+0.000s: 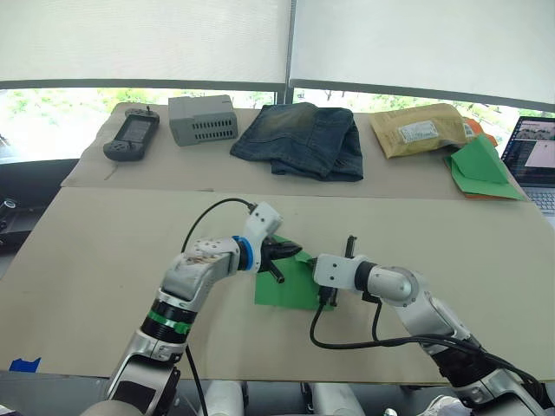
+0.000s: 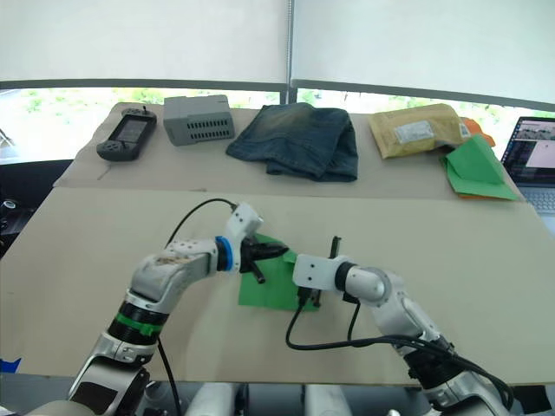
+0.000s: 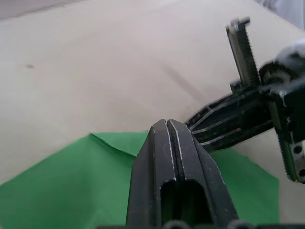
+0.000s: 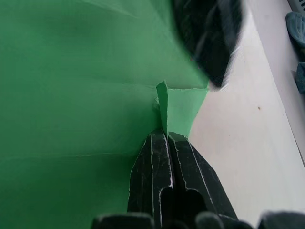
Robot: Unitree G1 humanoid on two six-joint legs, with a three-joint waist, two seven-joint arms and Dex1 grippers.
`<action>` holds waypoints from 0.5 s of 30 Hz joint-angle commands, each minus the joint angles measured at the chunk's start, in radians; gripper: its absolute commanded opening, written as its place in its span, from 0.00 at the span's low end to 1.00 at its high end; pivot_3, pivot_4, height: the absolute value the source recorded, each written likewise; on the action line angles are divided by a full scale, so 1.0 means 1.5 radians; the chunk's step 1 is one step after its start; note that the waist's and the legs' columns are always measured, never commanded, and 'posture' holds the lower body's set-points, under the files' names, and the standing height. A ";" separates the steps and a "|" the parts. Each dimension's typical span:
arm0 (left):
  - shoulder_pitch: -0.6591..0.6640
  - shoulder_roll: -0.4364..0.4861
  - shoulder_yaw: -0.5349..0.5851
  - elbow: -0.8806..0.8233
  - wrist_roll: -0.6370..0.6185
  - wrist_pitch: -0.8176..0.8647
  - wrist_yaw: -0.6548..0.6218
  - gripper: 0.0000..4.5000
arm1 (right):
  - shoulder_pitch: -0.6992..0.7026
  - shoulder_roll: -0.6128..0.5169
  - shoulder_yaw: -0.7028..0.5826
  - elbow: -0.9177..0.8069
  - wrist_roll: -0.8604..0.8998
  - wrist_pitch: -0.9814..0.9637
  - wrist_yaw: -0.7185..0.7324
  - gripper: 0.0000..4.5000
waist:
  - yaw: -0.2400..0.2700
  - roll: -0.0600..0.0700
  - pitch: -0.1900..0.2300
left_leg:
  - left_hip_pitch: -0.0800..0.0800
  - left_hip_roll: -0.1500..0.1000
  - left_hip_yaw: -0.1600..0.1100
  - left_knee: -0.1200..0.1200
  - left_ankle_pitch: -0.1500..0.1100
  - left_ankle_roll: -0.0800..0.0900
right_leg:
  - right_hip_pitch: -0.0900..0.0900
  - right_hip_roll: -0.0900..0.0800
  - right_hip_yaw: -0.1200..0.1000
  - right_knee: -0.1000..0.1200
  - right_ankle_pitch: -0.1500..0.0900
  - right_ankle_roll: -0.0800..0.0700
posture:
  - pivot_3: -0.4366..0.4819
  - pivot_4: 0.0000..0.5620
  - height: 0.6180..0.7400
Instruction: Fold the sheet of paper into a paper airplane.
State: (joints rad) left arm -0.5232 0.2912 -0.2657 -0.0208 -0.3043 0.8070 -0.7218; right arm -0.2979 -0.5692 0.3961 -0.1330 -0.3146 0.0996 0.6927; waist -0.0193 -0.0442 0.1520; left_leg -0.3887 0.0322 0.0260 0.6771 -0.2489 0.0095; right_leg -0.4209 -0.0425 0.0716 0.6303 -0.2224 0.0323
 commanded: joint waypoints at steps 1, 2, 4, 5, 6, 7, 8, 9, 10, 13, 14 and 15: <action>-0.017 -0.006 -0.028 0.034 0.029 -0.050 -0.007 0.00 | 0.005 -0.001 0.000 0.003 -0.013 0.020 0.008 0.01 | 0.000 0.000 0.000 | 0.000 0.000 0.000 0.000 0.000 0.000 | 0.000 0.000 0.000 0.000 0.000 0.000 | 0.48 0.27 1.00; -0.018 -0.008 -0.038 0.050 0.041 -0.065 -0.006 0.00 | 0.005 -0.001 -0.002 0.000 -0.014 0.023 0.009 0.01 | 0.000 0.000 0.000 | 0.000 0.000 0.000 0.000 0.000 0.000 | 0.000 0.000 0.000 0.000 0.000 0.000 | 0.48 0.27 1.00; -0.017 -0.013 -0.050 0.074 0.057 -0.085 -0.005 0.00 | 0.006 -0.001 -0.006 -0.005 -0.014 0.026 0.011 0.01 | 0.002 0.000 0.000 | 0.000 0.000 0.000 0.000 0.000 0.000 | 0.000 0.000 0.000 0.000 0.000 0.000 | 0.48 0.27 1.00; -0.016 -0.014 -0.054 0.079 0.062 -0.089 -0.005 0.00 | 0.007 -0.001 -0.007 -0.008 -0.015 0.028 0.012 0.01 | 0.002 0.000 0.000 | 0.000 0.000 0.000 0.000 0.000 0.000 | 0.000 0.000 0.000 0.000 0.000 0.000 | 0.48 0.27 1.00; -0.016 -0.012 -0.059 0.084 0.071 -0.095 -0.004 0.00 | 0.009 -0.002 -0.009 -0.012 -0.015 0.030 0.014 0.01 | 0.002 0.000 0.000 | 0.000 0.000 0.000 0.000 0.000 0.000 | 0.000 0.000 0.000 0.000 0.000 0.000 | 0.48 0.27 1.00; -0.015 -0.011 -0.062 0.087 0.077 -0.099 -0.004 0.00 | 0.011 -0.003 -0.010 -0.015 -0.015 0.032 0.015 0.01 | 0.003 0.000 0.000 | 0.000 0.000 0.000 0.000 0.000 0.000 | 0.000 0.000 0.000 0.000 0.000 0.000 | 0.48 0.27 1.00; -0.013 -0.012 -0.062 0.090 0.078 -0.098 -0.004 0.00 | 0.013 -0.003 -0.014 -0.021 -0.014 0.035 0.013 0.01 | 0.003 0.000 0.000 | 0.000 0.000 0.000 0.000 0.000 0.000 | 0.000 0.000 0.000 0.000 0.000 0.000 | 0.48 0.27 1.00; -0.012 -0.012 -0.062 0.094 0.081 -0.099 -0.004 0.00 | 0.014 -0.003 -0.017 -0.027 -0.014 0.039 0.014 0.01 | 0.003 0.000 0.000 | 0.000 0.000 0.000 0.000 0.000 0.000 | 0.000 0.000 0.000 0.000 0.000 0.000 | 0.48 0.27 1.00; -0.010 -0.011 -0.065 0.097 0.085 -0.103 -0.006 0.00 | 0.014 -0.004 -0.021 -0.036 -0.012 0.045 0.018 0.01 | 0.003 0.000 0.000 | 0.000 0.000 0.000 0.000 0.000 0.000 | 0.000 0.000 0.000 0.000 0.000 0.000 | 0.48 0.27 1.00; -0.006 -0.010 -0.076 0.107 0.098 -0.111 -0.007 0.00 | 0.016 -0.008 -0.032 -0.066 0.003 0.061 0.033 0.01 | 0.005 0.000 0.000 | 0.000 0.000 0.000 0.000 0.000 0.000 | 0.000 0.000 0.000 0.000 0.000 0.000 | 0.48 0.27 1.00; -0.005 -0.011 -0.077 0.110 0.101 -0.115 -0.008 0.00 | 0.018 -0.011 -0.039 -0.085 0.014 0.070 0.043 0.01 | 0.006 0.000 0.000 | -0.001 0.000 0.000 0.000 0.000 0.000 | 0.000 0.000 0.000 0.000 0.000 0.000 | 0.48 0.27 1.00; -0.005 -0.011 -0.078 0.113 0.102 -0.117 -0.009 0.00 | 0.019 -0.013 -0.043 -0.098 0.021 0.077 0.051 0.01 | 0.007 0.000 0.000 | -0.001 0.000 0.000 0.000 0.000 0.000 | 0.000 0.000 0.000 0.000 0.000 0.000 | 0.48 0.27 1.00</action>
State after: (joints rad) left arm -0.5399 0.2705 -0.3618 0.1154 -0.1864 0.6239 -0.7380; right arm -0.2741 -0.5735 0.3713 -0.2147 -0.3184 0.1960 0.7447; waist -0.0096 -0.0441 0.1520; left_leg -0.3901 0.0316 0.0259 0.6776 -0.2489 0.0095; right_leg -0.4210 -0.0430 0.0715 0.6295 -0.2224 0.0327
